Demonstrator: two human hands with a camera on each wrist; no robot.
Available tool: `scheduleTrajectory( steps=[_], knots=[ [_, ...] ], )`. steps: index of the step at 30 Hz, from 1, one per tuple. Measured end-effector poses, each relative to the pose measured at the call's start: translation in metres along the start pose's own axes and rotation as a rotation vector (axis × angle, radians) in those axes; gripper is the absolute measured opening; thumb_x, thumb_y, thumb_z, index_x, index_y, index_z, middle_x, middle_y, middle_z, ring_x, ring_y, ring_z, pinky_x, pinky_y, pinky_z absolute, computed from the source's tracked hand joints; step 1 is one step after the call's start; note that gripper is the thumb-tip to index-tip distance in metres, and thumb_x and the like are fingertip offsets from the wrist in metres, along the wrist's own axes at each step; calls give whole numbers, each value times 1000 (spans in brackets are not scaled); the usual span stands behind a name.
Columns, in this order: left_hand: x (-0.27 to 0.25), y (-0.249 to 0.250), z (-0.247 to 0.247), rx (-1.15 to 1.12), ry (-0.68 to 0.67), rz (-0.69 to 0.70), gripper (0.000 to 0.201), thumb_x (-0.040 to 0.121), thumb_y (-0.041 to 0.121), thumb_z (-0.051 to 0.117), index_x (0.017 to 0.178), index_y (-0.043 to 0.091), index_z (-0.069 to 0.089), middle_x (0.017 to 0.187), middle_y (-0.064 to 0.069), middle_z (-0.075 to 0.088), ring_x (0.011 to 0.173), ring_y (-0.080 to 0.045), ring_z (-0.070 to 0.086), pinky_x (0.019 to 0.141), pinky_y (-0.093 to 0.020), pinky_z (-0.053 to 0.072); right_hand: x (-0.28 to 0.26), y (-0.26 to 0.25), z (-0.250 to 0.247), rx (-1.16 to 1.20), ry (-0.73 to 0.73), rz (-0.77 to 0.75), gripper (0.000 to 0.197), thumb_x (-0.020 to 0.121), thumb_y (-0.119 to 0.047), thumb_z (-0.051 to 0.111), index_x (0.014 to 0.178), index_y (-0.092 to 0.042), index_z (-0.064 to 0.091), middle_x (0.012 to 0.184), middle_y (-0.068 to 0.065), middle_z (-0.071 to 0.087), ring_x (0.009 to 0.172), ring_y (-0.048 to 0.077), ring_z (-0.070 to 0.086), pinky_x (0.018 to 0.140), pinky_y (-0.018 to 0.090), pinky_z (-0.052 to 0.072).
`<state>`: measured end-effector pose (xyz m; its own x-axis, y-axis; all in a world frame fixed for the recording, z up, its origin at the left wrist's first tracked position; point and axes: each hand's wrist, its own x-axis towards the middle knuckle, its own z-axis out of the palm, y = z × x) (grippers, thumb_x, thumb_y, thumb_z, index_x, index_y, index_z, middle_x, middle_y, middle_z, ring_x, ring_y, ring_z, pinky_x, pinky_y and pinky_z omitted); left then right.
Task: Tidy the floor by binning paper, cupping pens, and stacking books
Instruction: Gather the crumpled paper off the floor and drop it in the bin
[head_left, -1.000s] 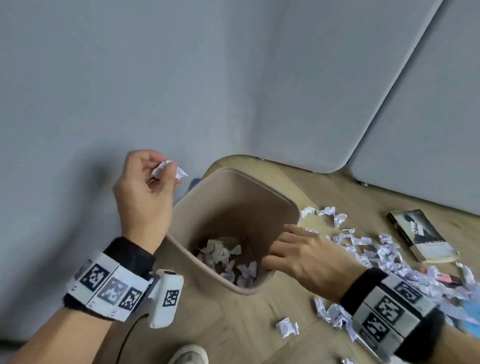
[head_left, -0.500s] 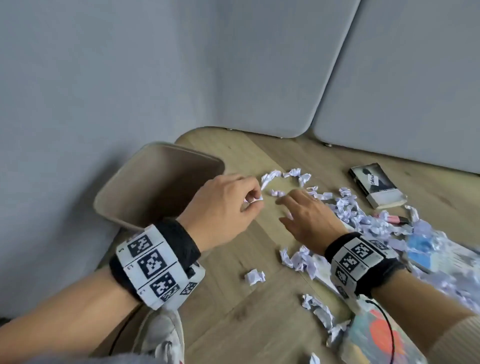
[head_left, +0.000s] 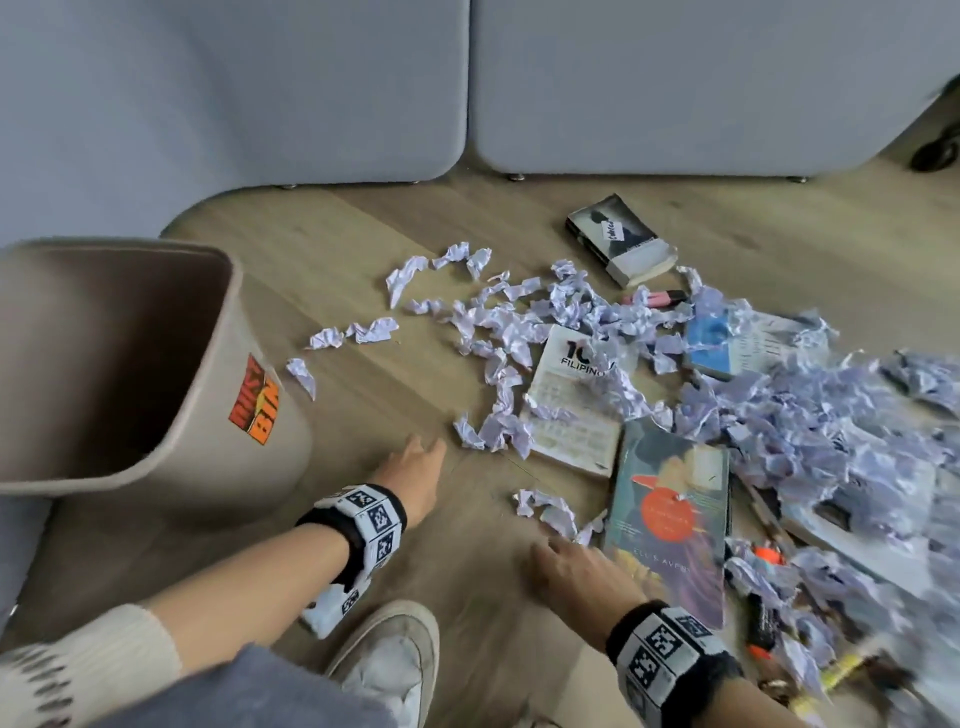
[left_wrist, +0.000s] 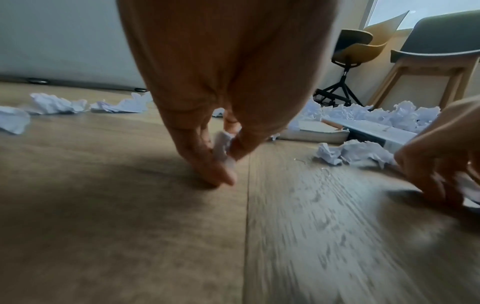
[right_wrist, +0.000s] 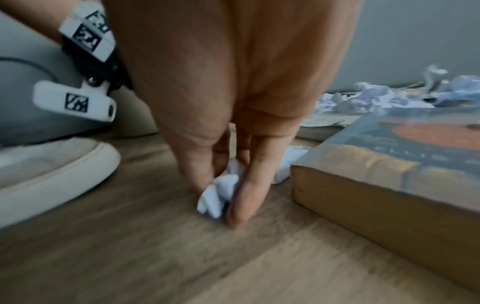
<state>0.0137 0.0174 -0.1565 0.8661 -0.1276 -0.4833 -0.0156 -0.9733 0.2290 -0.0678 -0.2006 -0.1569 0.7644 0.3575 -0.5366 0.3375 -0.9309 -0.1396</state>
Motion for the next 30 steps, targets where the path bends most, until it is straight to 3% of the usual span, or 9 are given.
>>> scheduleTrajectory(
  steps=[3,7,10,12,15,18,22,26,30],
  knots=[
    [17,13,-5,-71,149,41,14,93,6,41,105,6,47,113,-15,44,88,-32,53,72,-38,41,7,9,-10,32,251,185,33,64,-6,71,88,-15,50,78,4,54,45,26,54,33,27,18],
    [40,26,-2,-38,212,66,59,88,55,52,120,6,41,116,-15,33,96,-28,49,81,-32,44,23,11,-9,-4,262,198,18,76,-26,72,87,-17,61,85,9,54,61,25,56,38,30,39],
    [54,29,5,57,82,95,81,81,72,47,139,20,24,122,-14,24,98,-30,52,88,-37,48,25,6,1,18,146,95,30,89,-16,27,103,-8,52,101,17,54,76,31,59,55,37,51],
    [58,35,13,109,50,154,65,88,64,44,135,22,30,121,-14,25,90,-31,54,83,-38,50,20,7,3,78,152,20,37,84,-3,19,107,-6,48,106,18,49,86,34,57,67,40,50],
    [57,48,20,121,60,224,35,100,40,36,125,16,39,112,-12,34,77,-27,48,70,-37,46,6,18,1,298,235,75,29,87,4,40,113,-6,45,112,12,48,98,31,52,73,33,36],
    [52,57,23,43,127,245,18,101,23,34,105,9,44,97,-13,43,75,-35,55,63,-41,42,-12,44,-3,516,516,253,36,83,-3,43,115,-14,54,106,5,56,90,25,56,71,28,36],
    [34,64,35,-40,206,356,12,94,19,39,91,9,46,86,-12,50,62,-36,55,54,-43,48,-51,96,0,481,845,597,30,86,-26,34,103,-16,57,88,6,54,72,25,52,63,29,37],
    [21,65,50,135,151,530,30,84,38,27,88,17,49,83,-5,45,62,-29,56,46,-36,48,-85,130,25,291,531,826,56,79,-35,55,127,-10,46,103,13,46,94,33,48,81,40,46],
    [16,52,58,354,65,475,92,76,85,21,126,14,51,119,-16,45,84,-31,59,55,-33,49,-83,139,49,211,354,709,60,74,-19,62,131,-14,43,112,19,44,99,39,49,79,46,51]
  ],
)
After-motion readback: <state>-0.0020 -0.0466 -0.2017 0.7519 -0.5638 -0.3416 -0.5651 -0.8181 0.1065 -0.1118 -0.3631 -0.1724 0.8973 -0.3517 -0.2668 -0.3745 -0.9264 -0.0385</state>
